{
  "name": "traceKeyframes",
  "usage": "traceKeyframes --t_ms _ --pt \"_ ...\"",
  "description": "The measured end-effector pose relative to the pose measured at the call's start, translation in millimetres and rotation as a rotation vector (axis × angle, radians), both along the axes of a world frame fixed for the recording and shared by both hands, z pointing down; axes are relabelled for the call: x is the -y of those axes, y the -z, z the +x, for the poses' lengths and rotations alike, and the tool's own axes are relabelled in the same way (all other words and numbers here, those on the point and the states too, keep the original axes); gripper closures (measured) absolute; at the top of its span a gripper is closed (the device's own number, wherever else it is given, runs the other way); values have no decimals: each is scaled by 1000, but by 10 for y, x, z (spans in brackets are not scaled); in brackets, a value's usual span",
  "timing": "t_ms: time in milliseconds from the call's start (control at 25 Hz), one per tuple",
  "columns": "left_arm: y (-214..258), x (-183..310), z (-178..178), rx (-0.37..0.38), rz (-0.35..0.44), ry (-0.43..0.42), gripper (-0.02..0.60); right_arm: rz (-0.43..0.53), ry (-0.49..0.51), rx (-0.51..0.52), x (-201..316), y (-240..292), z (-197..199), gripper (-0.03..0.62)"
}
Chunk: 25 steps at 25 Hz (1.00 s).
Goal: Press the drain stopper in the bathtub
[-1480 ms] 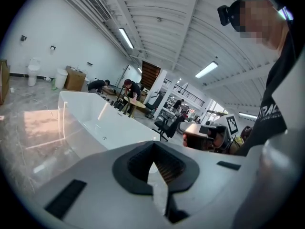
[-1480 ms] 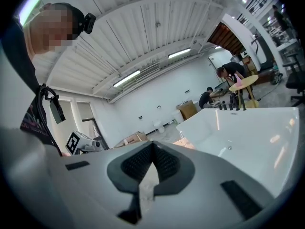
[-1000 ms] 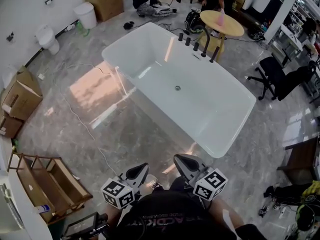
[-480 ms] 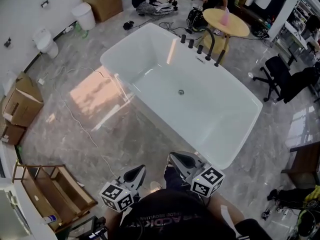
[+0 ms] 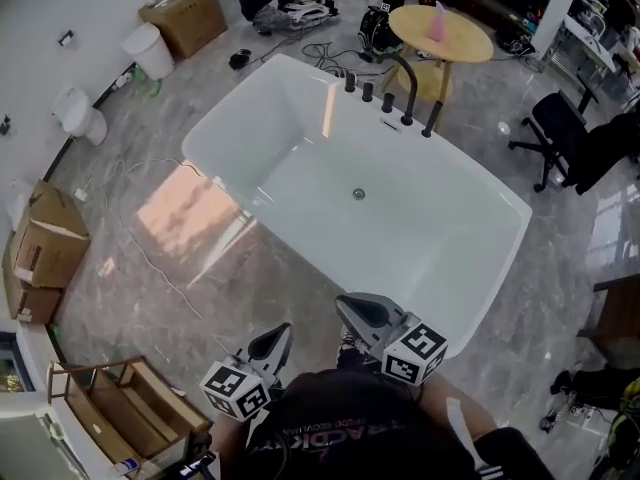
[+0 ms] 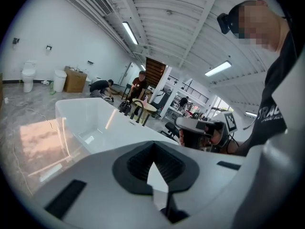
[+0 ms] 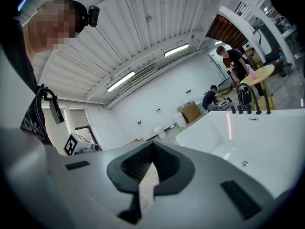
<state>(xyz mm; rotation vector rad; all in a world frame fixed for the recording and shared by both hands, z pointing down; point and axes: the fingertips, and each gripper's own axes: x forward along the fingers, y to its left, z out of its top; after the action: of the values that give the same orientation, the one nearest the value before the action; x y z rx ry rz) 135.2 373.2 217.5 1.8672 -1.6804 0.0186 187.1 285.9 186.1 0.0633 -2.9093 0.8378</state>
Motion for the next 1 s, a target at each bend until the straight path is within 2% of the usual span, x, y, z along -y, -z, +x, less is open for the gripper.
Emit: traceKeyframes --t_ms 320,560,760,880,1000 --pt "68 452 -133 36 -4 -80 578 -15 -82 5 424 -25 -9 580" --pt "12 774 -446 11 4 -156 578 -3 -172 -19 652 -65 -195 580" --pt "-119 989 -858 0 13 -291 578 -4 -320 -49 844 -221 -487 580" --pt "-129 992 -1233 -4 11 -371 578 -14 -414 -47 808 -204 -796 580" --pt "-81 1057 -1620 -14 25 -425 578 -4 -467 -55 751 -138 -1132 580"
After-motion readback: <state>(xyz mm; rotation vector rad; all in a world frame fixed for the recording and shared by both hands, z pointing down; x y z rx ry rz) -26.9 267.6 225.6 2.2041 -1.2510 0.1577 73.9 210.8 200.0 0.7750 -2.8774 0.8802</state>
